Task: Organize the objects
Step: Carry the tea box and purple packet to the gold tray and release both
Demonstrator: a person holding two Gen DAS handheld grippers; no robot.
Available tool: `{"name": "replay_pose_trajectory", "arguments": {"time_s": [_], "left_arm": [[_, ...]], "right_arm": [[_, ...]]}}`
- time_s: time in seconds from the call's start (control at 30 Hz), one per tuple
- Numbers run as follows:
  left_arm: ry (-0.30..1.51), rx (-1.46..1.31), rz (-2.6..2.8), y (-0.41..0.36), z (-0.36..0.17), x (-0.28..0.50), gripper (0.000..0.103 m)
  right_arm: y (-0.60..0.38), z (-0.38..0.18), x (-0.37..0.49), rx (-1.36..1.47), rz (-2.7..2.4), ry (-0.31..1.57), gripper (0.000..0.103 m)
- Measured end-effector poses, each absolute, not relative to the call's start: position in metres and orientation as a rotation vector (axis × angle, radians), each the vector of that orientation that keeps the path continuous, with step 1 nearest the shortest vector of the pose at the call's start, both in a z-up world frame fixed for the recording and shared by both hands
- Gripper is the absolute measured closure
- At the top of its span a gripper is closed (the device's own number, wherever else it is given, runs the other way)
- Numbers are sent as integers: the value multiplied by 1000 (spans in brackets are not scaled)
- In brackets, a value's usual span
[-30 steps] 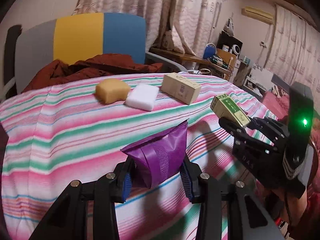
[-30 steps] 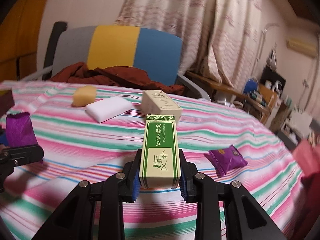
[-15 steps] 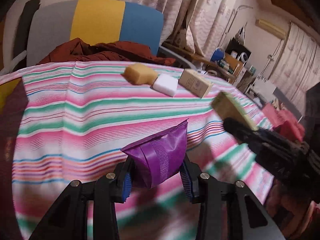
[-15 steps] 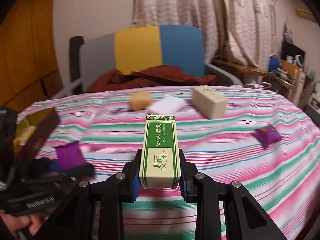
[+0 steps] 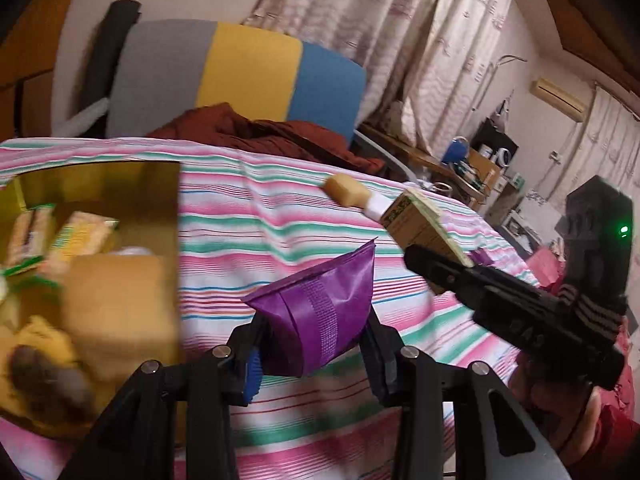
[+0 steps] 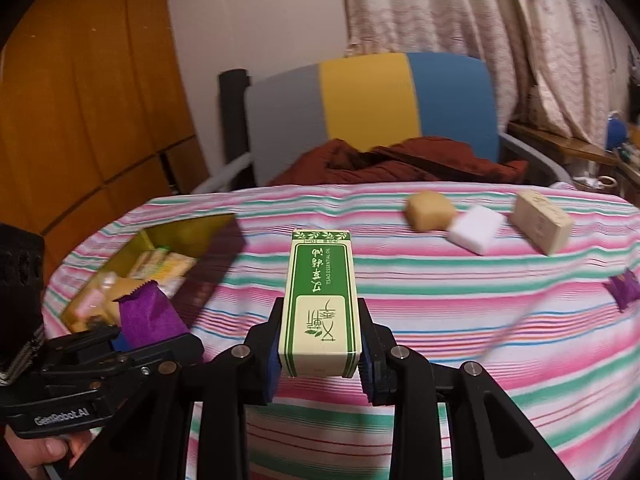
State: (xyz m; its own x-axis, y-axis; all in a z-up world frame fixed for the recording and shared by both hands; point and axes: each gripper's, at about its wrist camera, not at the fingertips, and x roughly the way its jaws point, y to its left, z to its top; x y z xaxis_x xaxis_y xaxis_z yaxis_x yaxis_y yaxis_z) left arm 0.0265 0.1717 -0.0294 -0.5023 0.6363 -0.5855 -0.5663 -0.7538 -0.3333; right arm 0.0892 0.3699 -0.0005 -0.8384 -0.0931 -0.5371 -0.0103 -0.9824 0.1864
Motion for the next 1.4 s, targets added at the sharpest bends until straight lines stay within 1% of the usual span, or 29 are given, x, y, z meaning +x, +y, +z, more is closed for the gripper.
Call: {"name": "replay_pose_trajectory", "arguments": {"time_s": [0.13, 0.23, 0.47, 0.53, 0.63, 0.77, 0.83, 0.97, 1.13, 1.2, 1.27, 1.4], "left_arm": [[-170, -967, 2274, 141, -31, 11, 62], [-159, -984, 2309, 124, -31, -5, 62], [-209, -1054, 2390, 89, -34, -50, 62], [-262, -1053, 2402, 75, -32, -58, 62], [-330, -1031, 2437, 55, -26, -65, 62], [-373, -1014, 2493, 29, -18, -71, 62], [-381, -1022, 2523, 16, -18, -74, 62], [-456, -1058, 2548, -8, -24, -77, 62], [-462, -1074, 2541, -11, -27, -71, 62], [-460, -1066, 2527, -10, -27, -70, 62], [-437, -1059, 2522, -5, -26, -69, 62], [-413, -1070, 2524, -3, -27, -71, 62]], "right_arm": [[343, 8, 85, 842, -2908, -268, 72], [327, 12, 83, 825, -2885, -234, 72], [294, 18, 76, 822, -2817, -198, 72], [287, 18, 73, 833, -2795, -199, 72], [272, 16, 70, 854, -2742, -203, 72], [248, 12, 66, 876, -2676, -188, 72], [238, 10, 63, 886, -2654, -173, 72], [221, 6, 57, 909, -2625, -173, 71], [210, -2, 45, 947, -2599, -208, 71], [207, -5, 40, 964, -2587, -228, 68], [205, -6, 38, 965, -2592, -234, 52], [208, -4, 41, 945, -2602, -247, 48]]}}
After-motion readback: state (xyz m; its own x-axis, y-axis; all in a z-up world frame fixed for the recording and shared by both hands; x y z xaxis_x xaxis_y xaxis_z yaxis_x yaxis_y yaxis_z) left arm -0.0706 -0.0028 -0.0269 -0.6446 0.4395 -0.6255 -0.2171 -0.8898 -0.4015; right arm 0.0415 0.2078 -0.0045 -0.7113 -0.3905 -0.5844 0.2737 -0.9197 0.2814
